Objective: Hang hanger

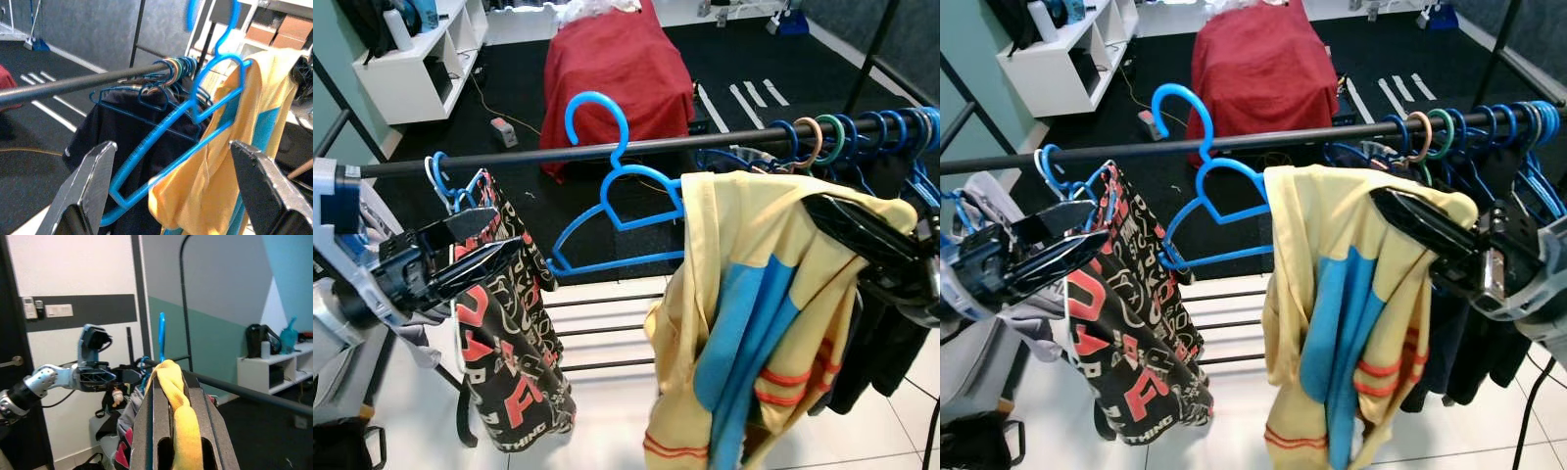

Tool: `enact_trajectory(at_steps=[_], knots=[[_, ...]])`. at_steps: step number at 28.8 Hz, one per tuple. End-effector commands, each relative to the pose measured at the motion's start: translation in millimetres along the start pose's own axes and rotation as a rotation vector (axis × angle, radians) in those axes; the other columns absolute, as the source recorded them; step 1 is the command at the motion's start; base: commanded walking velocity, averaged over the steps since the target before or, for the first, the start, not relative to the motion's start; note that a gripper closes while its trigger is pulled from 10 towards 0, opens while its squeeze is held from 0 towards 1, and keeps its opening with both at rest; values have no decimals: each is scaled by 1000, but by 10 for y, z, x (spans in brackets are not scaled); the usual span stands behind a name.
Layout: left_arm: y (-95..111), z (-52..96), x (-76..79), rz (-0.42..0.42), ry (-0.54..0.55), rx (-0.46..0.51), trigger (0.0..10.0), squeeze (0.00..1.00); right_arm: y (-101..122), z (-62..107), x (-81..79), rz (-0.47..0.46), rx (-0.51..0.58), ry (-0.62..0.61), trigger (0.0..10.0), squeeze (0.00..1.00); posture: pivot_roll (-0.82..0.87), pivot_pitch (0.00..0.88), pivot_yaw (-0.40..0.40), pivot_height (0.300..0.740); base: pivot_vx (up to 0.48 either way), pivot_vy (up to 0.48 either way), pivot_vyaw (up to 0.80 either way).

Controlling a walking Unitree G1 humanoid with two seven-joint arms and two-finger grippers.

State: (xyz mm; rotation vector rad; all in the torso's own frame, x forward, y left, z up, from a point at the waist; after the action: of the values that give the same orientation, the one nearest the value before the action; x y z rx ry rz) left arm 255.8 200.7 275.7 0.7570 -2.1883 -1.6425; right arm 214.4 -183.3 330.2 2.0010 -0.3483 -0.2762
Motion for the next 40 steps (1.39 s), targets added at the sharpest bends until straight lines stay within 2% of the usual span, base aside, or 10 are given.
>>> enact_trajectory(at_steps=[1,7,8,9,10,11,13,32,37,40], knots=[[30,-54,18,5,-5,29,10000,1000,-35,-85,-256,-35,-6,154,10000,0,-48,135,107,740,0,0,0],[-63,-249,-38,-13,72,56,10000,1000,-101,-132,-407,-103,-8,262,10000,0,-50,133,111,740,0,0,0],[-62,-283,-66,-11,90,69,10000,545,-96,-136,-434,-114,-1,281,10000,0,-50,133,111,740,0,0,0],[-62,-283,-66,-11,90,69,10000,545,-96,-136,-434,-114,-1,281,10000,0,-50,133,111,740,0,0,0],[-45,-302,-79,-8,94,84,10000,392,-99,-140,-452,-122,1,293,10000,0,-53,134,113,740,0,0,0],[-30,-308,-84,-5,91,93,10000,110,-103,-141,-459,-126,0,297,10000,0,-53,134,113,740,0,0,0],[6,-302,-67,4,60,104,10000,43,-111,-140,-458,-131,-3,295,10000,0,-54,134,115,740,0,0,0],[224,23,-253,38,71,181,10000,20,-58,99,-188,-104,24,110,10000,0,-56,129,108,740,0,0,0],[146,38,138,100,-186,117,10000,0,-150,109,-103,-107,13,56,10000,0,-63,125,110,740,0,0,0],[127,41,237,89,-243,93,10000,0,-179,107,-78,-107,0,43,10000,0,-64,125,108,740,0,0,0]])
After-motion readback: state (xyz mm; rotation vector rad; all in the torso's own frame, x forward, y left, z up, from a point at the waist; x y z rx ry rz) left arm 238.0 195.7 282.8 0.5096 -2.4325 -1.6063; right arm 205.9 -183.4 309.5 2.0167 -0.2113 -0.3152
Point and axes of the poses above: a point about 5 cm out from each wrist's last joint towards the gripper, its own z axis pointing back from the gripper into the wrist, its own y axis along the axis of the wrist's last joint, x = y × z, the point moved 4 cm from there along -z, pointing out of the wrist towards the gripper, and after that the axes turned 10 degrees about -z, right-handed, at the moved point
